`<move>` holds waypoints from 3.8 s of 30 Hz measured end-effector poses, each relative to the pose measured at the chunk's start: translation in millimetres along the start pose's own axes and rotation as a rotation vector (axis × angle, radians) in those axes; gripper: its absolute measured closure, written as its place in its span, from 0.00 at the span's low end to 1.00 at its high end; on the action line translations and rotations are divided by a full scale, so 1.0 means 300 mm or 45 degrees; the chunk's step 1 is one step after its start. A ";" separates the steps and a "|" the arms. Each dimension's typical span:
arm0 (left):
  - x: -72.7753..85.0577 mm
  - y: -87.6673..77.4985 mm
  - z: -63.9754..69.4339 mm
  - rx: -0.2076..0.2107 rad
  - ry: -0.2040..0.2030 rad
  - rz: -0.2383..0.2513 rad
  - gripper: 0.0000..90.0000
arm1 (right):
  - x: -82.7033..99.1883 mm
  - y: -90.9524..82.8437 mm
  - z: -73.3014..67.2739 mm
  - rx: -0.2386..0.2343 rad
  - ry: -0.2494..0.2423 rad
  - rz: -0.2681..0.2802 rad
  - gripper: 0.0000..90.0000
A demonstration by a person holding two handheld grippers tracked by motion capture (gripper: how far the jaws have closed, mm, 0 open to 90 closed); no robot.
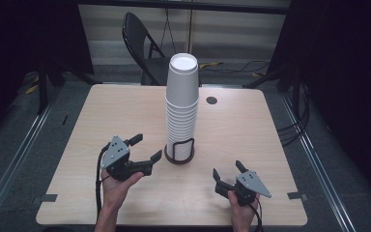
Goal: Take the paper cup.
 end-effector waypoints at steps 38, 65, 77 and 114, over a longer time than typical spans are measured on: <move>-0.343 0.072 -0.017 0.087 0.139 0.066 0.17 | -0.003 -0.005 0.008 -0.031 0.050 0.013 0.15; -0.517 0.210 -0.039 0.212 0.131 0.050 0.17 | -0.008 -0.011 0.007 -0.064 0.084 0.041 0.16; -0.491 0.303 -0.043 0.204 0.138 -0.059 0.10 | -0.007 -0.010 0.003 -0.071 0.069 0.034 0.16; -0.567 0.346 -0.046 0.198 0.137 0.020 0.15 | -0.007 -0.010 0.003 -0.059 0.063 0.033 0.16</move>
Point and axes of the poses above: each handheld gripper's, and its own axes: y roughly forward along the jaws, x roughly out of its underside, z roughly to its right, the point moved 10 cm from there along y, roughly forward along the jaws, and after that the axes turned 8 degrees about x, right-handed, at the moved point
